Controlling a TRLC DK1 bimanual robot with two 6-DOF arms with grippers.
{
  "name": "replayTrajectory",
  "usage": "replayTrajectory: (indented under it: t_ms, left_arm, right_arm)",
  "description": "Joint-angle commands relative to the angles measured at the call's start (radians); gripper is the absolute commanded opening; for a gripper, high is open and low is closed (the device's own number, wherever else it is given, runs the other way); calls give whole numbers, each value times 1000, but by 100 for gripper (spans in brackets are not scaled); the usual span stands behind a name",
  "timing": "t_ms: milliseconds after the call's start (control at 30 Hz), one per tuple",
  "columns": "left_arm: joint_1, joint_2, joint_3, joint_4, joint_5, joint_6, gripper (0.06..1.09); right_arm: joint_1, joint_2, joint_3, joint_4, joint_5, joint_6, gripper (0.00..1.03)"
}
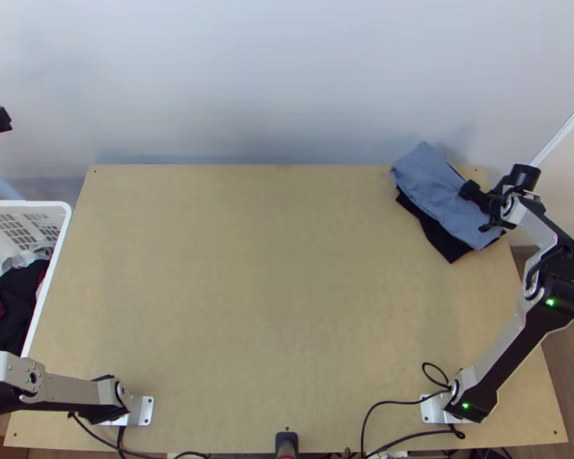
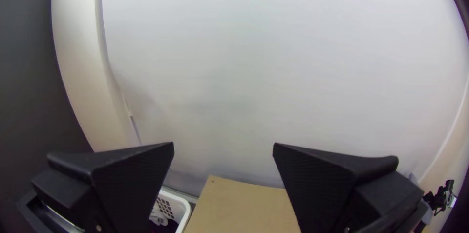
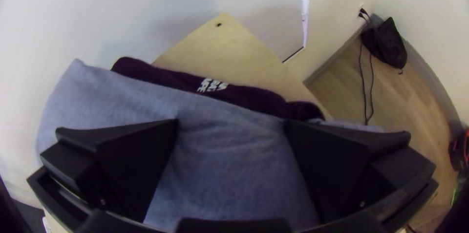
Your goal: Fold the t-shirt
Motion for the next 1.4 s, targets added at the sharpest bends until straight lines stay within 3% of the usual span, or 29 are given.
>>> replayTrajectory:
  t_ms: [0,200,333,533,867,1200,1367]
  left_arm:
    - [-7,5,17,14,-2,20,104]
    - [-7,7,15,14,-2,9,104]
    - [-7,-4,15,16,-2,5,104]
    - [1,-31,17,27,-3,6,104]
    - [35,-59,14,20,-3,6,104]
    - [45,-117,15,66,-3,-12,104]
    - [58,-171,-3,54,-5,-57,104]
  right_arm:
    - [-16,-27,5,-8,30,26,99]
    - [85,-184,23,84,85,13,99]
    - [196,-189,62,110,120,-57,99]
    - [315,-72,128,110,160,-125,99]
    - [328,198,322,6,262,-145,99]
    - [323,-274,322,3,202,-186,99]
    - [312,-500,342,24,200,-162,99]
